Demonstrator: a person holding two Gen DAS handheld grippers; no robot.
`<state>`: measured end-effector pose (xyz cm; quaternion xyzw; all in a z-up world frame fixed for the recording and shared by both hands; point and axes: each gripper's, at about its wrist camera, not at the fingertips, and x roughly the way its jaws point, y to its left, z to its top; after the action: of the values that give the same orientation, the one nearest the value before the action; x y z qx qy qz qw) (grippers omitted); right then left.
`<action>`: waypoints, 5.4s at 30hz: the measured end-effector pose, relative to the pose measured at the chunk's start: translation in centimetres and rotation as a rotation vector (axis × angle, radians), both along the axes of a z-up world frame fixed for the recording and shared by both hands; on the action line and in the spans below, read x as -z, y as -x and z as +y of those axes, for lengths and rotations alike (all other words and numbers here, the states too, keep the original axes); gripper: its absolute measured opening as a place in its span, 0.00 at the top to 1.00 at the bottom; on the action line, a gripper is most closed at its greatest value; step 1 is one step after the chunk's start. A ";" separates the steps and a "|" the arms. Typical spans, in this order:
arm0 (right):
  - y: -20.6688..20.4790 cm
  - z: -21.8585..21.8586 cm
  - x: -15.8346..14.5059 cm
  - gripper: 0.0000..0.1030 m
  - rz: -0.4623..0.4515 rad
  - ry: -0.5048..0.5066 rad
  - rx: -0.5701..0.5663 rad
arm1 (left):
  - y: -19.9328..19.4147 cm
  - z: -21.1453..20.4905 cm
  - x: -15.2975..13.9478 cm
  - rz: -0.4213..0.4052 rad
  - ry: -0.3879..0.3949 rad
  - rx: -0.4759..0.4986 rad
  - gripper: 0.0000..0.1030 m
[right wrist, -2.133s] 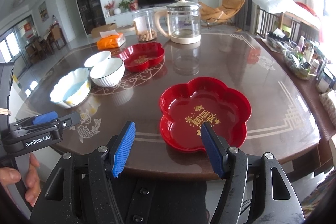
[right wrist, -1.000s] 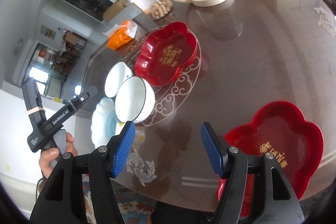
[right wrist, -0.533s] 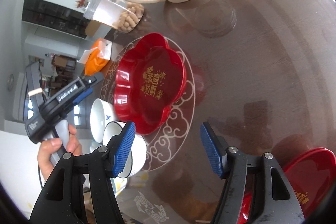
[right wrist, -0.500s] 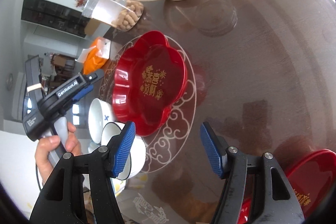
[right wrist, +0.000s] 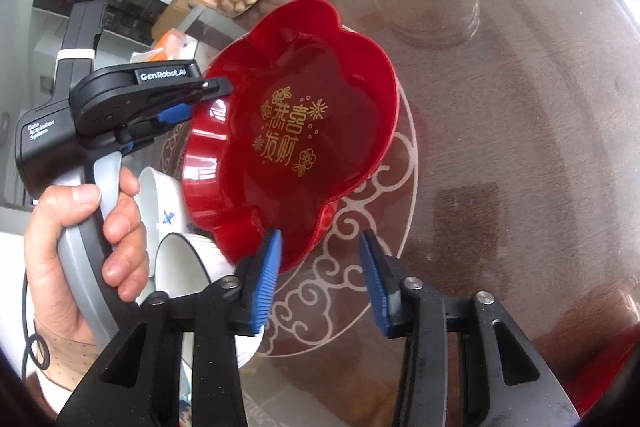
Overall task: Organize plates and bowls
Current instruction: 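Close the left tool on the third red plate's rim while the right tool grips it, then carry the red plate with both tools and lower it onto the red plate stack, then open both tools and pull them back from the plate stack, then close the left tool on the blue-rimmed scalloped bowl's rim while the right tool grips it, then carry the blue-rimmed bowl with both tools and lower it beside the red plates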
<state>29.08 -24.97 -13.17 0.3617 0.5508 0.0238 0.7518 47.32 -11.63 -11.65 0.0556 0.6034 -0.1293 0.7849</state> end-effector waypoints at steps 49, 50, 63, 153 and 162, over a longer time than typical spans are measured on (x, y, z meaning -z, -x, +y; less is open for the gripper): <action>29.5 -16.2 -7.3 0.87 -0.074 0.173 0.087 | 36.5 -7.9 -6.2 -0.019 0.189 0.277 0.85; 29.5 -16.1 -7.3 0.87 -0.077 0.178 0.083 | 36.3 -8.1 -6.1 -0.027 0.172 0.281 0.85; 30.0 -14.0 -6.2 0.87 -0.056 0.246 0.044 | 36.3 -8.7 -6.7 -0.128 0.075 0.303 0.58; 6.8 23.5 -2.2 0.82 -0.128 0.302 -0.451 | 23.3 31.1 -0.6 -0.132 0.247 -0.320 0.93; 11.7 20.7 -3.5 0.83 -0.165 0.266 -0.482 | 30.6 29.4 -3.4 -0.194 0.247 -0.313 0.91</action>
<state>17.37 -4.31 -9.69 0.1152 0.5563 0.1585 0.8075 16.74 17.79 -8.21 -0.1233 0.5057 -0.0727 0.8508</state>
